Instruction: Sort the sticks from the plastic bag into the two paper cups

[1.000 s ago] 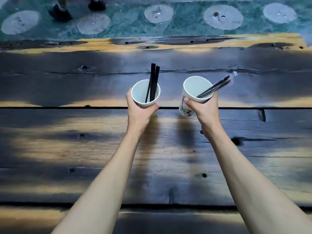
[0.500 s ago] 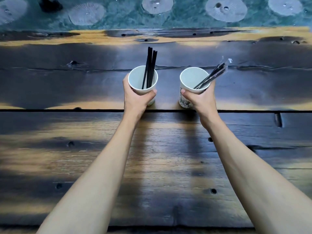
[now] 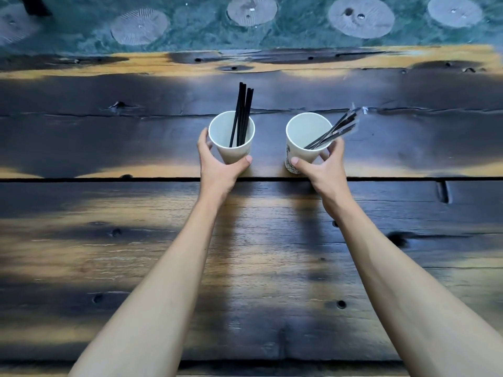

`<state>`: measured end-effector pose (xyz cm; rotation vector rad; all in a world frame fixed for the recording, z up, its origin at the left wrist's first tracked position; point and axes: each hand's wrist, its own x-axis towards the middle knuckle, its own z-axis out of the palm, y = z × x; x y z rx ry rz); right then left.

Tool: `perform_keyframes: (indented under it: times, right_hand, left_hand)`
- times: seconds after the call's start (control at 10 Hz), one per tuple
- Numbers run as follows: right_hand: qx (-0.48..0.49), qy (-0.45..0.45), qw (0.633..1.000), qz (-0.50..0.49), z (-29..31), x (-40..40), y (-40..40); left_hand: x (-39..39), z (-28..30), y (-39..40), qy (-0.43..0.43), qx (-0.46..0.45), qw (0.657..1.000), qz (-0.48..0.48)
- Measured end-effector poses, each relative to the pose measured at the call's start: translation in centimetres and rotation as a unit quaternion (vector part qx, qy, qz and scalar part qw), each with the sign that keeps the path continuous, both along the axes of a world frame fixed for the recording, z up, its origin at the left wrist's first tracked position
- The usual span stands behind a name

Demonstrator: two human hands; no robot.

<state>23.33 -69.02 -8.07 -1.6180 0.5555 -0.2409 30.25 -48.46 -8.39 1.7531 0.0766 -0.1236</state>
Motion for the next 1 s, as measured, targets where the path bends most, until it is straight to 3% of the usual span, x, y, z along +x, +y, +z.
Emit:
perform_keyframes:
  times: [0.2,0.4,0.6,0.7,1.0]
  right_hand:
    - [-0.015,0.022,0.999,-0.023,2.7,-3.7,0.8]
    - [-0.061,0.008,0.997,-0.041,8.8,-8.9,2.5]
    - [-0.152,-0.05,0.987,-0.029,16.7,-15.5,4.7]
    - [-0.223,-0.071,0.972,-0.017,20.7,-19.4,5.9]
    - [-0.482,-0.115,0.868,0.014,27.2,-28.5,9.2]
  left_hand:
    - [-3.9,3.1,1.5,0.025,0.048,0.998,0.041]
    - [-10.4,9.7,3.2,-0.092,0.123,0.988,0.022]
    - [-18.0,17.6,5.1,-0.194,0.222,0.955,-0.02]
    - [-21.8,21.3,6.3,-0.26,0.272,0.926,-0.024]
    - [-31.6,29.2,8.5,-0.348,0.372,0.86,-0.037]
